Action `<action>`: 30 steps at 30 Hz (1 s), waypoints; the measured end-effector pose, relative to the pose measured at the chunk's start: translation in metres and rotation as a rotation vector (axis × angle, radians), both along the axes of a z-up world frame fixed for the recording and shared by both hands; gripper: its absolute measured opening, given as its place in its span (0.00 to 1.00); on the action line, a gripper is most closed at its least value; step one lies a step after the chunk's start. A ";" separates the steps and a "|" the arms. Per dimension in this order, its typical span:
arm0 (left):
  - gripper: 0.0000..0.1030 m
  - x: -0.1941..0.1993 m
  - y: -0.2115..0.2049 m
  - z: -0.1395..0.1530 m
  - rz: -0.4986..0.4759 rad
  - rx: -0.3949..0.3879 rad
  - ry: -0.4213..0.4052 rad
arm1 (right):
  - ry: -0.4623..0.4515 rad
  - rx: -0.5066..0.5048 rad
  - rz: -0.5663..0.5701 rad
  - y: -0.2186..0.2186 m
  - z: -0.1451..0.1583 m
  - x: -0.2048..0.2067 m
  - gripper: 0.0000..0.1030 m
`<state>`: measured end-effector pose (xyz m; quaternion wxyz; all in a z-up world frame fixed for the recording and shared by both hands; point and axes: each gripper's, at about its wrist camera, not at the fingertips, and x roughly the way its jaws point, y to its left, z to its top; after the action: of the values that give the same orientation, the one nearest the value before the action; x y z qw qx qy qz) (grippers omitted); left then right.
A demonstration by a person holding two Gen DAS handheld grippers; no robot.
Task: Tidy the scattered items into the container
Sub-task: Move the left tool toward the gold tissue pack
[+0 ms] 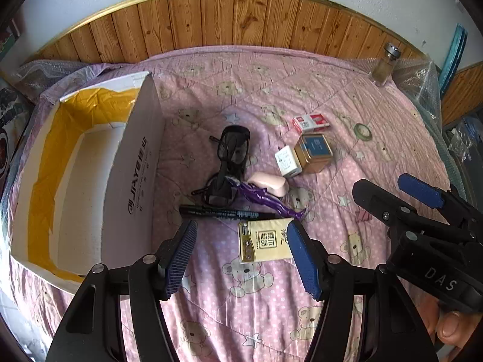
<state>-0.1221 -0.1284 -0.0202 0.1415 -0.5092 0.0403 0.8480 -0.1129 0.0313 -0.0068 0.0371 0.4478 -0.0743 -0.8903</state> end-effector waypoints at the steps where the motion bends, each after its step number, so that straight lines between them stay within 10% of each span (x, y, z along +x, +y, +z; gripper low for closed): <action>1: 0.62 0.000 -0.002 0.002 0.008 0.007 0.012 | 0.005 0.001 0.004 0.001 0.001 0.000 0.81; 24: 0.53 0.028 -0.034 -0.004 0.016 0.054 0.086 | 0.048 0.048 0.015 -0.031 0.004 0.052 0.81; 27: 0.43 0.036 -0.041 -0.002 0.024 0.074 0.085 | 0.042 0.030 0.024 -0.033 0.003 0.059 0.68; 30: 0.30 0.047 -0.042 0.002 0.010 0.085 0.095 | 0.019 -0.001 0.031 -0.035 0.000 0.064 0.26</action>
<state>-0.0751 -0.1700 -0.0185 0.1565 -0.4622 0.0083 0.8728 -0.0486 -0.0036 -0.0072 0.0517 0.4402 -0.0675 -0.8939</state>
